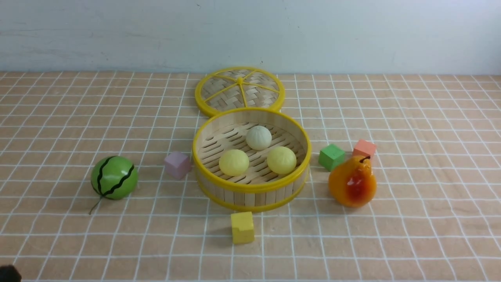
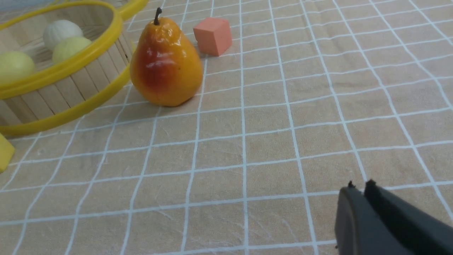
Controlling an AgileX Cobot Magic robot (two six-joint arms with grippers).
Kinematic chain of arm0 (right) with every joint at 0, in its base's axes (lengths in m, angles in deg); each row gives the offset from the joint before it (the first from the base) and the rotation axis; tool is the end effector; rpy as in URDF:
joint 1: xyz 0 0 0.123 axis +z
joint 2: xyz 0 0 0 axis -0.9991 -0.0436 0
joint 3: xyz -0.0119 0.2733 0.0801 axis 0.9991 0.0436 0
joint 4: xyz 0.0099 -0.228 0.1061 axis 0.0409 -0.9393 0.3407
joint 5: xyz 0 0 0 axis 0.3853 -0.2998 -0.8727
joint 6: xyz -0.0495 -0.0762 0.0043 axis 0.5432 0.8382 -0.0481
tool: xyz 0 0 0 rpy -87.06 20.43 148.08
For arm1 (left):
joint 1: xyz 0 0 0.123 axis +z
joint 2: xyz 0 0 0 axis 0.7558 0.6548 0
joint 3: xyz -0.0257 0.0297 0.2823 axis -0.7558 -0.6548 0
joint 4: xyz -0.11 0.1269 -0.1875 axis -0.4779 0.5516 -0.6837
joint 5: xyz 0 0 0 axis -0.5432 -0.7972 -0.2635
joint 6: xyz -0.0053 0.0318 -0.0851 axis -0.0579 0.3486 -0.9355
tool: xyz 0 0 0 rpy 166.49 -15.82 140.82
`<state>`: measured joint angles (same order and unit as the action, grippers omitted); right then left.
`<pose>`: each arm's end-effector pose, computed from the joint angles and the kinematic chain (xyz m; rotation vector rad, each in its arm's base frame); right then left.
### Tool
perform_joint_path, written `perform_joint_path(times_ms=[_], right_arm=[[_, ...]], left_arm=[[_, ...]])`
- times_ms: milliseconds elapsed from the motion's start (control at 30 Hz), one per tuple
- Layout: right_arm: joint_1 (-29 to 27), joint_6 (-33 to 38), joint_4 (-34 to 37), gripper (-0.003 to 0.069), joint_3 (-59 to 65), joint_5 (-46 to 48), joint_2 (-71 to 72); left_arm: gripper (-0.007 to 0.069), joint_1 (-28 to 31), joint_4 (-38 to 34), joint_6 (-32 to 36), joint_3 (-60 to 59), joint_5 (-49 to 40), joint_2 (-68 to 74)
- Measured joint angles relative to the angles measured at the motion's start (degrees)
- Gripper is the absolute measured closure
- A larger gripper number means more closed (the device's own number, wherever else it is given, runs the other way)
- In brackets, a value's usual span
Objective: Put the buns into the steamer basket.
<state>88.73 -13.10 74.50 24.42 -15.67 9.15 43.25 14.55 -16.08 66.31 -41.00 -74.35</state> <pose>0.0515 0.0050 0.1724 0.1200 1.8875 0.1778 0.0562 -0.0076 0.1897 -0.1030 1.6868 -0.2761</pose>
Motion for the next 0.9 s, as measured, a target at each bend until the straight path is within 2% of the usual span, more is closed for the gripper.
perform_joint_path(times_ms=[133, 300, 900], right_arm=[[0.00, 0.00, 0.00, 0.0619, 0.00, 0.01, 0.00], [0.00, -0.05, 0.00, 0.0617, 0.00, 0.01, 0.00], [0.00, -0.05, 0.00, 0.0603, 0.00, 0.01, 0.00]], left_arm=[[0.0638, 0.49, 4.98, -8.12, -0.52, -10.00, -0.48], [0.0638, 0.56, 5.15, -13.67, -0.52, -11.32, -0.54], [0.0638, 0.56, 5.15, -14.97, -0.52, -11.32, -0.54]])
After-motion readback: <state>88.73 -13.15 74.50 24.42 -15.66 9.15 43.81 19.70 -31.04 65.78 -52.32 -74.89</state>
